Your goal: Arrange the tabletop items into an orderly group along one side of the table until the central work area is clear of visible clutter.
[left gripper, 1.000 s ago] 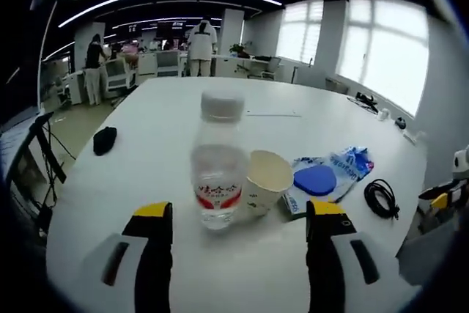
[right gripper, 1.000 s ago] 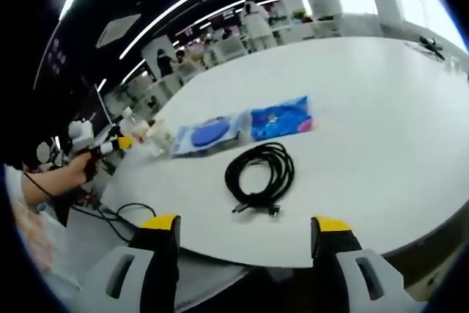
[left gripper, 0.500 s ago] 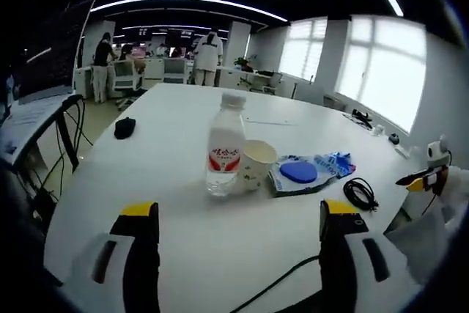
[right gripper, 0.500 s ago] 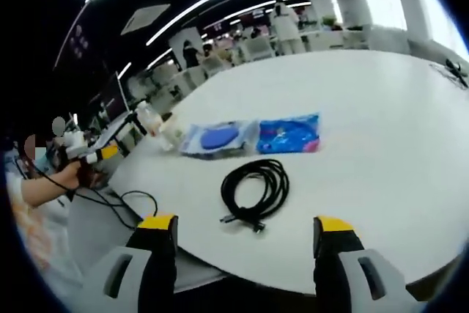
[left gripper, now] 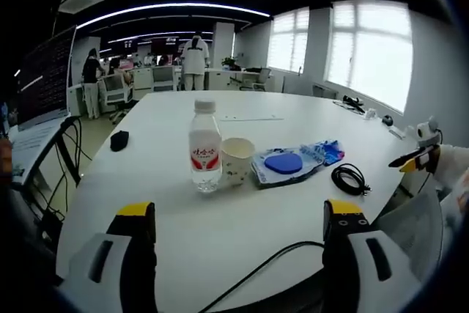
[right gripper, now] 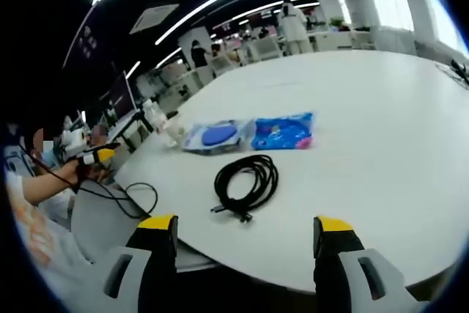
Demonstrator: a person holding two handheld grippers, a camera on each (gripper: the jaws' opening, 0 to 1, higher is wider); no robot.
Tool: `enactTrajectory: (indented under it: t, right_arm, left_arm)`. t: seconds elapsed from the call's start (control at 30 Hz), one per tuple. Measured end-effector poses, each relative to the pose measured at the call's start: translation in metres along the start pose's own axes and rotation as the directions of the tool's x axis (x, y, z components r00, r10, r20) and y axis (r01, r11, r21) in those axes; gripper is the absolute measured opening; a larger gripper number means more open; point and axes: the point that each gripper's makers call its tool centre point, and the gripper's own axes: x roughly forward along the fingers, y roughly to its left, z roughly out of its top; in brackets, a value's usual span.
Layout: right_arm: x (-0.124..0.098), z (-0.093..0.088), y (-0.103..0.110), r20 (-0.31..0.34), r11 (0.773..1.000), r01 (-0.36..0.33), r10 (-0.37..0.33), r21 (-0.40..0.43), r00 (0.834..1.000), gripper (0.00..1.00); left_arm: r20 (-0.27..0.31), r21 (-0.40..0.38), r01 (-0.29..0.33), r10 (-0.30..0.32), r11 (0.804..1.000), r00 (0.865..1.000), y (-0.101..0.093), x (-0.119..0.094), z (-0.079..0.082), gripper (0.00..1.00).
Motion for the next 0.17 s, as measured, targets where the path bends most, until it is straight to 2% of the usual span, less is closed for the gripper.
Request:
enactTrajectory:
  t: [0.17]
  right_arm:
    - [0.0008,0.0007,0.0021,0.025,0.999,-0.015,0.014,0.033,1.0,0.76]
  left_arm:
    - [0.019,-0.013,-0.008,0.009,1.0,1.0,0.0011,-0.0053,0.0027,0.98]
